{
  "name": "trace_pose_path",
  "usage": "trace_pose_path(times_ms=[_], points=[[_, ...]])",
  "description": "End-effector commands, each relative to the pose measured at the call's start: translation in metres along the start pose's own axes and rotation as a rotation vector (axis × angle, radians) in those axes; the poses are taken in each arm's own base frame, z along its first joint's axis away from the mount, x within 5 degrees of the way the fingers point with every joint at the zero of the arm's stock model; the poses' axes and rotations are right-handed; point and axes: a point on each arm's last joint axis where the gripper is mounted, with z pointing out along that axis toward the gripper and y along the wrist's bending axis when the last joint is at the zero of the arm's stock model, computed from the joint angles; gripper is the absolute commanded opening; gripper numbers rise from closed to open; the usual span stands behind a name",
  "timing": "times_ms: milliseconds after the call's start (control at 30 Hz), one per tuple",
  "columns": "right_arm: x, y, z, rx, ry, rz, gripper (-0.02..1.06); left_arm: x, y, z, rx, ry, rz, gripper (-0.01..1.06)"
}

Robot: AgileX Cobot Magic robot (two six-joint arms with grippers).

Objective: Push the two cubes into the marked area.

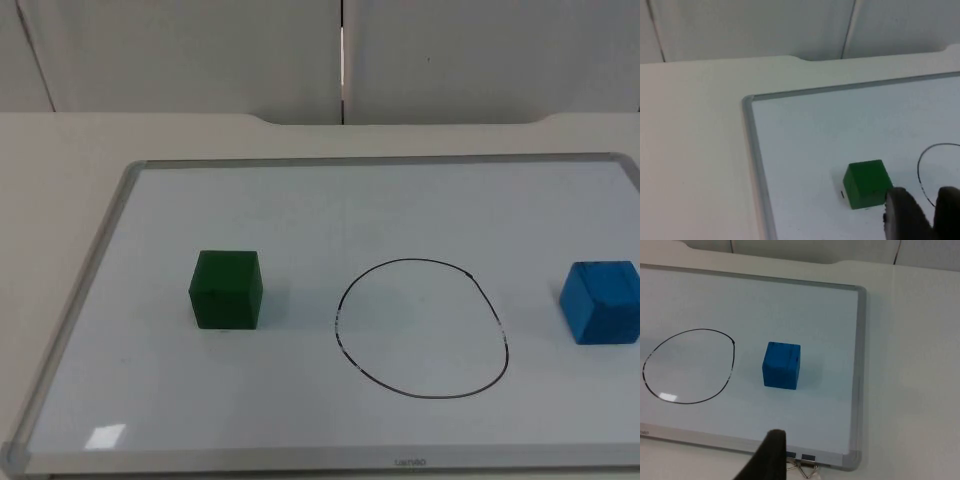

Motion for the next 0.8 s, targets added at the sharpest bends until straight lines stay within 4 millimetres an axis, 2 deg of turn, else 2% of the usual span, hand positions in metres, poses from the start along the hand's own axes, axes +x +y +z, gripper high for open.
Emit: trace_pose_path(times_ms=[0, 33, 67, 100, 200, 333, 400, 767], points=[[0.001, 0.0, 0.001, 0.005, -0.002, -0.003, 1.05, -0.006, -0.001, 0.01, 0.046, -0.009, -0.015, 0.12], [0.001, 0.0, 0.001, 0.005, -0.002, -0.003, 1.05, -0.008, -0.001, 0.016, 0.066, -0.006, -0.032, 0.06], [0.001, 0.0, 0.001, 0.005, -0.002, -0.003, 1.05, -0.008, -0.001, 0.016, 0.066, -0.006, -0.032, 0.06], [0.001, 0.0, 0.001, 0.005, -0.002, -0.003, 1.05, -0.009, -0.001, 0.021, 0.081, -0.004, -0.026, 0.0], [0.001, 0.0, 0.001, 0.005, -0.002, -0.003, 1.05, -0.011, 0.0, 0.032, 0.117, 0.004, -0.047, 0.0], [0.001, 0.0, 0.001, 0.005, -0.002, -0.003, 1.05, -0.012, 0.003, 0.057, 0.165, 0.044, -0.096, 0.0], [0.001, 0.0, 0.001, 0.005, -0.002, -0.003, 1.05, -0.012, 0.004, 0.062, 0.173, 0.054, -0.097, 0.0], [0.001, 0.0, 0.001, 0.005, -0.002, -0.003, 1.05, 0.005, 0.016, 0.111, 0.195, 0.221, -0.196, 0.0]])
